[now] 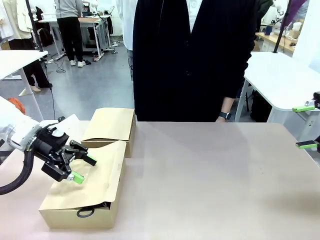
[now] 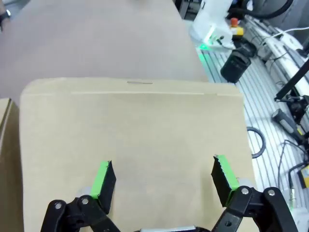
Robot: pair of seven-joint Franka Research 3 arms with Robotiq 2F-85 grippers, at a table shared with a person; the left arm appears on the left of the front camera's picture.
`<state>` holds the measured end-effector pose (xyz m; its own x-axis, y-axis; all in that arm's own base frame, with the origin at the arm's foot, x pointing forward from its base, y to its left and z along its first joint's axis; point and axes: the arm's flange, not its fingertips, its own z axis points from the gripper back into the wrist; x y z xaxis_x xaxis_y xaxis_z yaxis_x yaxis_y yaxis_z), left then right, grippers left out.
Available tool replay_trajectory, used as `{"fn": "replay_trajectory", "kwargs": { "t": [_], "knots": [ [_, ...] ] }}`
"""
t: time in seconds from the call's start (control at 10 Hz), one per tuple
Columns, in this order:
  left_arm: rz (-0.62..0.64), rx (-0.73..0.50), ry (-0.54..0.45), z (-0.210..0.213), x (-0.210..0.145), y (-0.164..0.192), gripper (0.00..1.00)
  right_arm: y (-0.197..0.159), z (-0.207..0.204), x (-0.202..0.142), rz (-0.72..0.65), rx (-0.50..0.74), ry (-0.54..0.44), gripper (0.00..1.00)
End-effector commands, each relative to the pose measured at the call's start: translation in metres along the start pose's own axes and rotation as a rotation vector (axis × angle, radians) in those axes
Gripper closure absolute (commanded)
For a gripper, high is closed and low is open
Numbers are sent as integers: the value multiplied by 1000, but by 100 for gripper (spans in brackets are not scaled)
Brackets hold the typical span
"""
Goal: Place items inside the box.
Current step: Close the lid of the Mailer Box closest to the robot.
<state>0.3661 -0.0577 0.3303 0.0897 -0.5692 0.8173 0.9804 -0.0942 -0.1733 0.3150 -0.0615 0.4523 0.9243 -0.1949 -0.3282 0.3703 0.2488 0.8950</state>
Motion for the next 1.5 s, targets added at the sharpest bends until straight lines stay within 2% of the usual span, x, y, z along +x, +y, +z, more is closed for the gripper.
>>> {"fn": "replay_trajectory", "kwargs": {
  "t": [0.0, 0.1, 0.2, 0.4, 0.5, 0.7, 0.8, 0.9, 1.0, 1.1, 1.4],
  "knots": [
    [4, 18, 41, -26, -15, -61, 0, 2, 0, 1, 19, 25, -1, 0],
    [11, 33, 46, -21, -15, -60, 0, 2, 0, 1, 19, 25, -1, 0],
    [11, 52, 6, -7, -10, -60, 0, 2, 0, 1, 19, 25, -1, 0],
    [27, 83, -115, 51, 14, -72, 0, 2, 0, 1, 19, 25, -1, 0],
    [65, 16, -159, 89, 25, -86, 0, 2, 0, 1, 19, 25, -1, 0],
    [230, -88, -200, 150, 27, -111, 0, 2, 0, 1, 19, 25, -1, 0],
    [320, -150, -285, 173, 22, -120, 0, 2, 0, 1, 19, 25, -1, 0],
    [411, -204, -477, 199, 9, -117, 0, 2, 0, 1, 19, 25, -1, 0],
    [563, -132, -569, 222, -15, -99, 0, 2, 0, 1, 19, 25, -1, 0],
    [299, -169, -317, 176, 17, -139, 0, 2, 0, 1, 19, 25, -1, 0],
    [299, -169, -317, 176, 17, -139, 0, 2, 0, 1, 19, 25, -1, 0]
  ]
}}
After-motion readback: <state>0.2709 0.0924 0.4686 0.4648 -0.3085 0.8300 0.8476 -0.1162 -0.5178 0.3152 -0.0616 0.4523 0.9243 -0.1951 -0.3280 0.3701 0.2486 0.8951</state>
